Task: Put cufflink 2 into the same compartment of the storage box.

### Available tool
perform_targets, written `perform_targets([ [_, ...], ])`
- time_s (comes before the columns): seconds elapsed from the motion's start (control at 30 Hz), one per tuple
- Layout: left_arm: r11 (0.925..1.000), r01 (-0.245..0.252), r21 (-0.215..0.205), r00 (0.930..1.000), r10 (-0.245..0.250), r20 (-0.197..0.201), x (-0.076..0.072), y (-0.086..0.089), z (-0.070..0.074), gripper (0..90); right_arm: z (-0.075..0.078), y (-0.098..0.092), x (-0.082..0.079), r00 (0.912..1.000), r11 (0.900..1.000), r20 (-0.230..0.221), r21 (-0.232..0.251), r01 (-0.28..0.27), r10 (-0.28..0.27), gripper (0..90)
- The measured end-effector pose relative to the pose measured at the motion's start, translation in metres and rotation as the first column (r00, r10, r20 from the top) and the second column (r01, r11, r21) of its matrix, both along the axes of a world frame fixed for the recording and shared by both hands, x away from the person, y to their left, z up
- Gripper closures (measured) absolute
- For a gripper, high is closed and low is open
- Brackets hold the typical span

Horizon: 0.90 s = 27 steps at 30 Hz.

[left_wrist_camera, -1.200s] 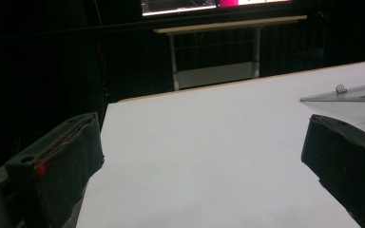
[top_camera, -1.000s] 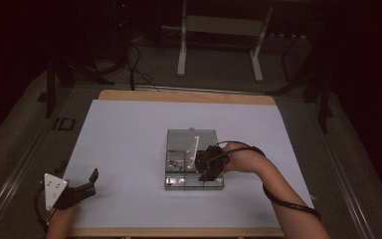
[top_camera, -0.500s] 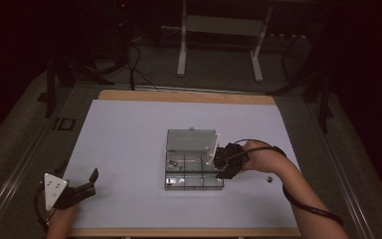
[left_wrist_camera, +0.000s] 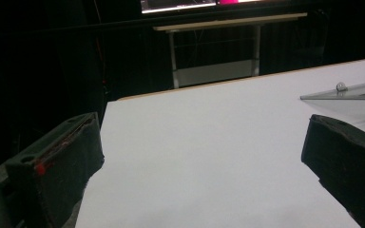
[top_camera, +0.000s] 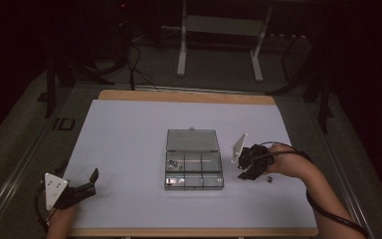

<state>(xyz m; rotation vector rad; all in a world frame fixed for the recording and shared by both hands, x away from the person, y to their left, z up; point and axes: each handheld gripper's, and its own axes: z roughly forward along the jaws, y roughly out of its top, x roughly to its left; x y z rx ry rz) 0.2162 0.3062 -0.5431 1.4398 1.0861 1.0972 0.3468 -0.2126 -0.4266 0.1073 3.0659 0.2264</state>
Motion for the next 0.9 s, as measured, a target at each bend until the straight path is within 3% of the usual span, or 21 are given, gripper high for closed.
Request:
perform_targets([
  [0.4,1.0,-0.002,-0.004,1.0,0.002,-0.001,0.0,0.0,0.0,1.0,-0.001,-0.052,-0.002,0.9966,0.996,0.049,-0.056,0.069,-0.067,63.5],
  [0.53,1.0,-0.003,-0.003,1.0,0.003,0.0,0.0,0.0,0.0,1.0,-0.003,-0.061,-0.002,0.9951,0.994,0.057,-0.071,0.085,-0.081,63.4],
  [0.63,1.0,-0.003,-0.004,1.0,0.003,-0.001,0.0,0.0,0.0,1.0,-0.01,-0.074,-0.004,0.9915,0.99,0.044,-0.059,0.125,-0.122,62.9],
  [0.9,1.0,-0.006,-0.003,1.0,0.006,-0.004,0.0,0.0,0.0,1.0,-0.034,-0.092,0.001,0.9802,0.977,0.018,-0.082,0.198,-0.197,62.7],
])
